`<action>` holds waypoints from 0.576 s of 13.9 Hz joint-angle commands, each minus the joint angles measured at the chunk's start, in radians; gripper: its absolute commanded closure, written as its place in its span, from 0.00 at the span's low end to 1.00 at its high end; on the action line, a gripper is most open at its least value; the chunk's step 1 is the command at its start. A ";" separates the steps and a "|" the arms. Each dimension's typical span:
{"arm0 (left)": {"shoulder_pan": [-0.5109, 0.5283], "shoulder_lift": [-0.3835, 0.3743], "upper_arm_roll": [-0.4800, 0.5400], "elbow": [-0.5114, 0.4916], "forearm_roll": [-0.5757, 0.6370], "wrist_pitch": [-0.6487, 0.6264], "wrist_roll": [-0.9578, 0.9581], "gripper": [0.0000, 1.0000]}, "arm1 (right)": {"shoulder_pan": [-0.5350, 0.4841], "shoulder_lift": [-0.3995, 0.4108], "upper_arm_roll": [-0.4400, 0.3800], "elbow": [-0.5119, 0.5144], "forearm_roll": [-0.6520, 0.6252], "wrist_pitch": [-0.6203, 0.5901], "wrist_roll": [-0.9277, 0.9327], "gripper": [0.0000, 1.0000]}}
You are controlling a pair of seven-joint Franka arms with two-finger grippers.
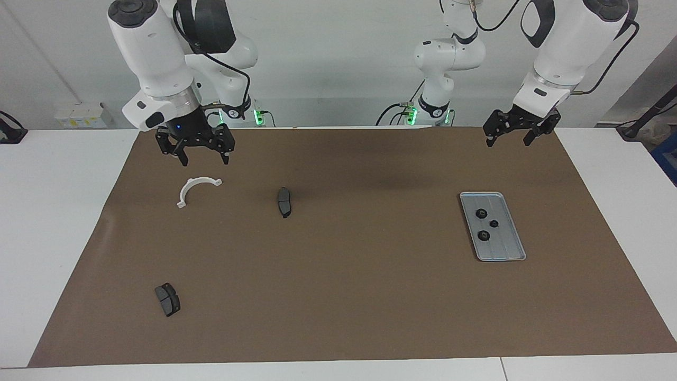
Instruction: Place bearing gear from tray to pile
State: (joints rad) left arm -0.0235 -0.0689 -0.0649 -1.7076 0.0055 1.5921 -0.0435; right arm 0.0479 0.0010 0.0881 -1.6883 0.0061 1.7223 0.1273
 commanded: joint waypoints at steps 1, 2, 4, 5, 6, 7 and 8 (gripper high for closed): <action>0.011 -0.022 0.005 -0.023 -0.015 0.012 0.014 0.00 | -0.016 -0.006 0.009 -0.008 -0.005 -0.006 -0.021 0.00; 0.013 -0.023 0.004 -0.036 -0.016 0.035 0.013 0.00 | -0.016 -0.006 0.009 -0.008 -0.005 -0.004 -0.021 0.00; 0.028 -0.035 0.005 -0.131 -0.016 0.154 0.013 0.00 | -0.016 -0.006 0.009 -0.008 -0.005 -0.004 -0.021 0.00; 0.031 -0.031 0.007 -0.177 -0.016 0.210 0.013 0.00 | -0.016 -0.006 0.009 -0.008 -0.005 -0.004 -0.021 0.00; 0.040 -0.017 0.007 -0.208 -0.016 0.257 0.013 0.00 | -0.016 -0.006 0.009 -0.008 -0.005 -0.003 -0.021 0.00; 0.054 0.015 0.005 -0.234 -0.016 0.317 0.014 0.00 | -0.016 -0.006 0.009 -0.008 -0.005 -0.003 -0.021 0.00; 0.056 0.052 0.005 -0.240 -0.016 0.375 0.013 0.00 | -0.014 -0.006 0.009 -0.008 -0.005 -0.001 -0.021 0.00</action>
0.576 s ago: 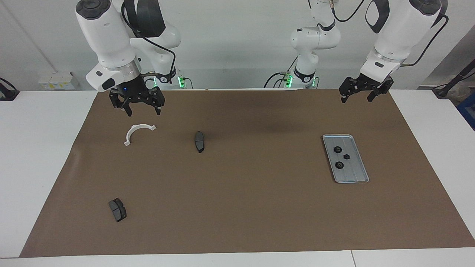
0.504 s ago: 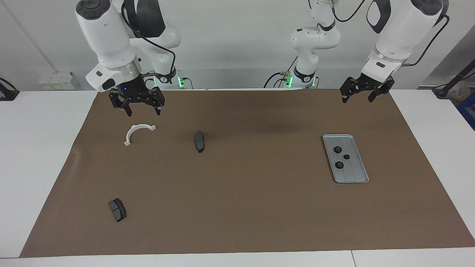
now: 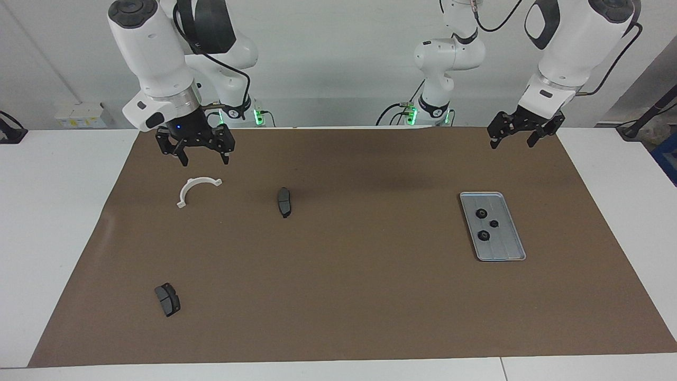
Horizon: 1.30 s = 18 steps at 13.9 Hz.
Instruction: Place bearing gear from tray to pile
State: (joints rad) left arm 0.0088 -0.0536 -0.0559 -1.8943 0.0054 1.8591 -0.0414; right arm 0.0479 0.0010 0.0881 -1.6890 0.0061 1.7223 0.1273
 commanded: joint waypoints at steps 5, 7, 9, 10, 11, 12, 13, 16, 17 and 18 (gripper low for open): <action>0.025 0.230 -0.004 -0.074 -0.016 0.380 0.006 0.01 | -0.014 -0.006 0.009 -0.006 -0.005 -0.001 -0.021 0.00; 0.019 0.300 -0.004 -0.077 -0.016 0.477 0.003 0.04 | -0.014 -0.006 0.009 -0.008 -0.005 -0.001 -0.021 0.00; 0.022 0.351 -0.004 -0.077 -0.016 0.532 0.003 0.19 | -0.014 -0.006 0.009 -0.008 -0.005 -0.001 -0.021 0.00; 0.025 0.366 -0.004 -0.078 -0.016 0.554 0.003 0.24 | -0.014 -0.006 0.009 -0.008 -0.005 -0.001 -0.021 0.00; 0.028 0.379 -0.004 -0.080 -0.016 0.563 0.005 0.28 | -0.014 -0.006 0.009 -0.008 -0.005 -0.001 -0.020 0.00; 0.030 0.379 -0.004 -0.080 -0.016 0.558 0.005 0.30 | -0.014 -0.006 0.009 -0.008 -0.005 -0.001 -0.020 0.00; 0.028 0.377 -0.004 -0.085 -0.016 0.554 0.003 0.30 | -0.014 -0.006 0.009 -0.008 -0.005 -0.001 -0.021 0.00; 0.028 0.370 -0.004 -0.112 -0.016 0.546 0.000 0.36 | -0.016 -0.006 0.009 -0.008 -0.005 -0.001 -0.021 0.00; 0.028 0.367 -0.004 -0.120 -0.016 0.545 -0.002 0.39 | -0.014 -0.006 0.009 -0.008 -0.005 -0.001 -0.021 0.00; 0.028 0.364 -0.004 -0.132 -0.016 0.543 -0.002 0.43 | -0.014 -0.006 0.009 -0.008 -0.005 -0.001 -0.021 0.00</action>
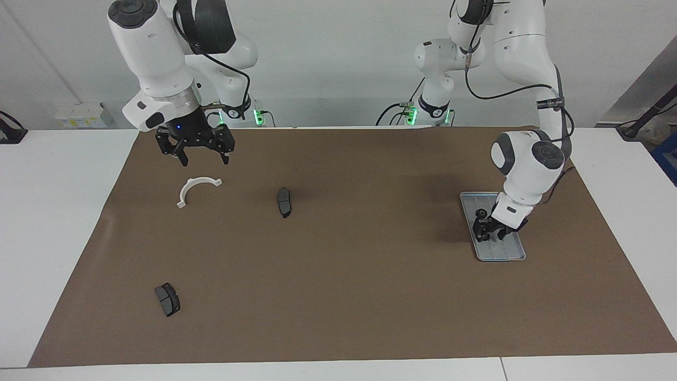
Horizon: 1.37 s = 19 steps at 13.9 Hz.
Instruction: Place bearing gear from tray to pile
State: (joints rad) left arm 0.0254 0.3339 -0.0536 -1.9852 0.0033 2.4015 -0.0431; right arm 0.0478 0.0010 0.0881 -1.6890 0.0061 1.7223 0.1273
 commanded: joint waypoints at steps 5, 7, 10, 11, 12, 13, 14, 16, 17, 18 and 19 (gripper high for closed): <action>0.010 -0.033 -0.006 -0.064 -0.014 -0.002 0.000 0.69 | -0.016 -0.006 0.009 -0.008 -0.005 -0.001 -0.023 0.00; 0.008 -0.033 -0.006 -0.063 -0.014 -0.008 0.000 0.88 | -0.016 -0.006 0.009 -0.008 -0.005 -0.001 -0.032 0.00; -0.002 -0.026 -0.006 -0.026 -0.014 -0.031 -0.001 1.00 | -0.022 -0.006 0.009 -0.008 -0.005 0.000 -0.032 0.00; -0.005 -0.018 -0.009 0.017 -0.014 -0.060 -0.007 1.00 | -0.022 -0.006 0.009 -0.008 -0.005 0.000 -0.032 0.00; -0.027 -0.012 -0.009 0.064 -0.014 -0.099 -0.042 1.00 | -0.022 -0.006 0.009 -0.008 -0.005 -0.001 -0.031 0.00; -0.060 0.000 -0.009 0.106 -0.016 -0.131 -0.123 1.00 | -0.022 -0.006 0.009 -0.006 -0.005 -0.001 -0.029 0.00; -0.106 0.005 -0.009 0.126 -0.014 -0.140 -0.235 1.00 | -0.022 -0.006 0.009 -0.006 -0.005 -0.001 -0.028 0.00; -0.226 0.005 -0.008 0.138 -0.014 -0.137 -0.457 1.00 | -0.022 -0.006 0.009 -0.006 -0.005 -0.004 -0.028 0.00; -0.292 0.005 -0.008 0.132 -0.014 -0.137 -0.551 1.00 | -0.020 -0.006 0.009 -0.006 -0.005 -0.004 -0.029 0.00; -0.353 0.004 -0.008 0.123 -0.014 -0.128 -0.634 1.00 | -0.020 -0.006 0.009 -0.006 -0.005 -0.007 -0.029 0.00; -0.404 0.002 -0.008 0.120 -0.014 -0.127 -0.703 1.00 | -0.022 -0.006 0.009 -0.006 -0.005 -0.006 -0.031 0.00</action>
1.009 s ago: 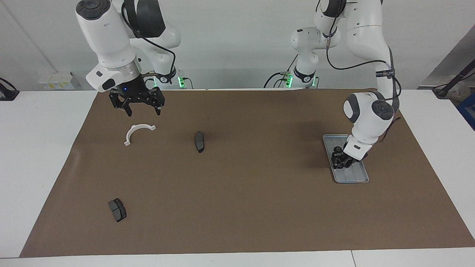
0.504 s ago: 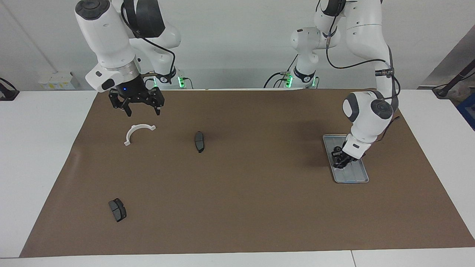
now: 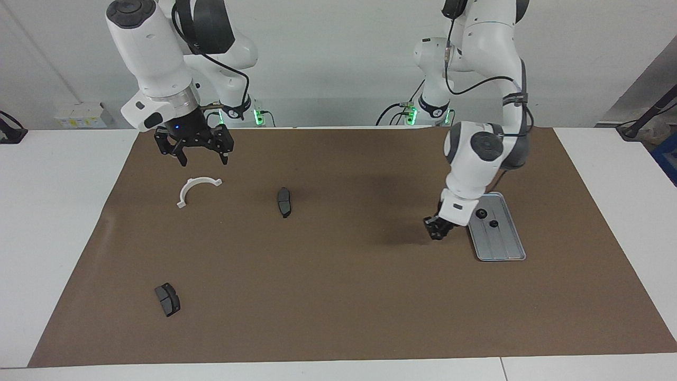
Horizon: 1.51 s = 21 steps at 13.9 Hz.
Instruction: Place bearing gear from tray to pile
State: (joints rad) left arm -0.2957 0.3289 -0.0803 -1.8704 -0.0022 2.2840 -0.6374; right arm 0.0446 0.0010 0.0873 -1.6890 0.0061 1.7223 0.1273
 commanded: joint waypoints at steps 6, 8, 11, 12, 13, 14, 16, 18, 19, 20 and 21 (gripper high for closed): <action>-0.235 -0.022 0.017 -0.156 -0.009 0.183 -0.199 0.67 | -0.018 -0.004 0.009 0.000 -0.002 -0.003 -0.028 0.00; -0.226 -0.022 0.017 -0.130 -0.009 0.149 -0.208 0.20 | -0.018 -0.001 0.009 -0.001 -0.003 0.005 -0.023 0.00; -0.157 -0.017 0.019 0.002 -0.005 -0.015 -0.193 0.01 | 0.001 0.014 0.009 -0.006 -0.009 0.057 0.012 0.00; -0.110 -0.024 0.017 0.037 -0.005 -0.062 -0.176 0.00 | 0.021 0.030 0.011 -0.006 -0.009 0.080 0.046 0.00; -0.056 -0.030 0.019 0.057 -0.005 -0.101 -0.121 0.00 | 0.044 0.046 0.011 -0.006 -0.009 0.112 0.079 0.00; 0.007 -0.042 0.017 0.059 -0.005 -0.128 -0.041 0.00 | 0.069 0.069 0.011 -0.006 -0.011 0.141 0.121 0.00; 0.120 -0.056 0.017 0.057 -0.007 -0.170 0.133 0.01 | 0.118 0.114 0.011 -0.005 -0.014 0.212 0.217 0.00; 0.226 -0.062 0.019 0.039 -0.008 -0.172 0.299 0.06 | 0.179 0.167 0.009 -0.001 -0.015 0.285 0.311 0.00; 0.266 -0.067 0.019 0.021 -0.009 -0.172 0.374 0.07 | 0.211 0.191 0.009 -0.001 -0.020 0.321 0.360 0.00; 0.298 -0.077 0.019 -0.005 -0.009 -0.160 0.430 0.08 | 0.233 0.214 0.011 0.005 -0.038 0.350 0.395 0.00; 0.319 -0.089 0.019 -0.041 -0.009 -0.138 0.465 0.11 | 0.247 0.235 0.011 0.011 -0.047 0.367 0.417 0.00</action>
State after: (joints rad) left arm -0.0113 0.2845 -0.0499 -1.8333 -0.0021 2.1251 -0.2469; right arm 0.2695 0.1977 0.0969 -1.6966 -0.0089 2.0557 0.4861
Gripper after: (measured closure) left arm 0.079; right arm 0.000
